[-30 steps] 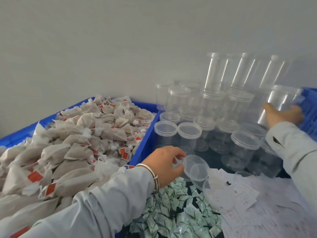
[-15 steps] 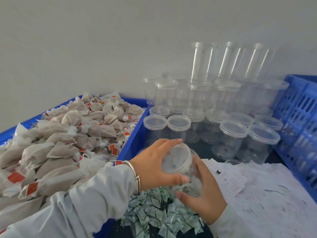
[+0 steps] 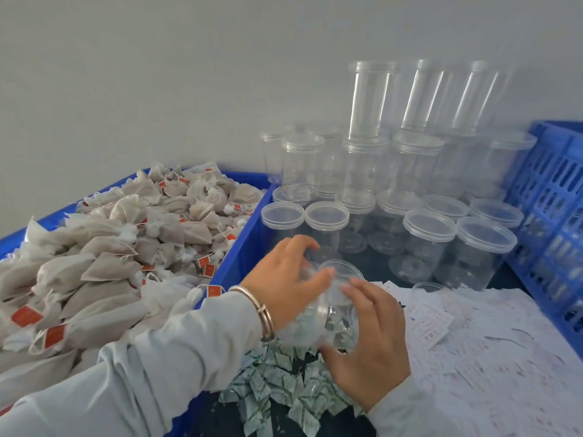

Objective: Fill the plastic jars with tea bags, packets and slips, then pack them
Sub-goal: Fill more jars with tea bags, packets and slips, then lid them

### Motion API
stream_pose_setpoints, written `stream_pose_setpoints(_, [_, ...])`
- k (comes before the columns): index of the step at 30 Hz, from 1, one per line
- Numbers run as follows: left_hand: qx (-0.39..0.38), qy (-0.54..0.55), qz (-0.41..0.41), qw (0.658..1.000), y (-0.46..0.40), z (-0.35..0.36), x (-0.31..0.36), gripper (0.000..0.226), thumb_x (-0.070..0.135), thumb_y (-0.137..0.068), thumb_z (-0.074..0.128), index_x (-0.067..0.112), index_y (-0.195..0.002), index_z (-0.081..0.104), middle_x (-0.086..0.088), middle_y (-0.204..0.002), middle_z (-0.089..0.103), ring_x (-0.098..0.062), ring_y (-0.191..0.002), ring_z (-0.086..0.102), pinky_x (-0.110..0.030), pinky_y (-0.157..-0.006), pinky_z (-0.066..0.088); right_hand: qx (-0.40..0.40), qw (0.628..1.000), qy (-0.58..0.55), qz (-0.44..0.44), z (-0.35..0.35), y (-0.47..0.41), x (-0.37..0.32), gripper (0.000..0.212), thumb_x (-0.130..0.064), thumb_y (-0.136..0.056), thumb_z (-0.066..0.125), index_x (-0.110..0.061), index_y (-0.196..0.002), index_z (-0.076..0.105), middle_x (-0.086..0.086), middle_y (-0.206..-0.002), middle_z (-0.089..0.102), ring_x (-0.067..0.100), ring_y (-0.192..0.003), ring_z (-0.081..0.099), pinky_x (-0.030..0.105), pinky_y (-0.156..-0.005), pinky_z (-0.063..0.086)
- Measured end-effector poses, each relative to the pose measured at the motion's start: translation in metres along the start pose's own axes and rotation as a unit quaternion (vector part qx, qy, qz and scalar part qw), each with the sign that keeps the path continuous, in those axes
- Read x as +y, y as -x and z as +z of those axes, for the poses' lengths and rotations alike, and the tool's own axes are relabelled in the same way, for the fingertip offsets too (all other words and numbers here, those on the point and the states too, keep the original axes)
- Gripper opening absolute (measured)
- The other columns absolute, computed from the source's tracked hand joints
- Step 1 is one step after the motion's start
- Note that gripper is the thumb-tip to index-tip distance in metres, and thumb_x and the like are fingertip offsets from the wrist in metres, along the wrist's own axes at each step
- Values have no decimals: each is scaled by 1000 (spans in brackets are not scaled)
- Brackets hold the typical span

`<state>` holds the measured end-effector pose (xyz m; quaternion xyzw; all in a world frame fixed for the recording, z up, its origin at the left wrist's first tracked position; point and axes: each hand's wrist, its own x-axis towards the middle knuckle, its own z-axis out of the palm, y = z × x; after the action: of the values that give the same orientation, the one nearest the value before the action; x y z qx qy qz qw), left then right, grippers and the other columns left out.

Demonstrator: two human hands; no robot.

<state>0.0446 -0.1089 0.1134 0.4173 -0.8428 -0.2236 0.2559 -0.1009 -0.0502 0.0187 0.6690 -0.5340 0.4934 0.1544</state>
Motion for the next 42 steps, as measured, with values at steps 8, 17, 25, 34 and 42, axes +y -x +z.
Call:
stream_pose_setpoints(8, [-130, -136, 70, 980, 4, -2, 0, 88, 78, -62, 57, 57, -131, 6, 12, -111, 33, -10, -101, 51, -30, -89, 46, -75, 988, -114, 74, -15, -3, 8, 84, -49, -59, 69, -14, -131, 43, 5, -114, 47, -3, -111, 39, 8, -97, 33])
stream_pose_setpoints(17, [-78, -127, -65, 987, 7, 5, 12, 89, 95, -49, 27, 39, -118, 21, 5, -106, 47, -18, -86, 57, -31, -75, 46, 45, 998, 36, 15, -8, 0, 8, 70, -39, -66, 66, -9, -127, 46, 8, -123, 52, 21, -114, 48, 29, -101, 30])
stream_pose_setpoints(25, [-222, 270, -320, 881, -2, 3, 7, 110, 81, -47, 42, 15, -134, 36, -12, -74, 64, -26, -54, 67, -30, -52, 56, 68, 987, 122, -77, -4, 0, 15, 50, -22, -77, 59, -13, -125, 46, 7, -131, 46, 25, -127, 43, 46, -113, 20])
stream_pose_setpoints(34, [-140, 341, -345, 863, -9, -5, -10, 90, 68, -60, 64, 12, -126, 42, -21, -104, 58, -15, -48, 52, -22, -42, 43, 151, 959, 16, 238, -37, -17, 41, 107, -13, -43, 96, 6, -132, 41, 30, -124, 48, 23, -116, 39, 30, -104, 30])
stream_pose_setpoints(42, [-44, 419, -331, 844, -14, -7, -12, 55, 38, -85, 61, 16, -131, 38, -22, -123, 50, -23, -75, 59, -35, -69, 55, -65, 952, -283, 94, -15, 3, -10, 94, -38, -57, 78, -18, -139, 35, -2, -128, 50, 8, -119, 53, 20, -92, 48])
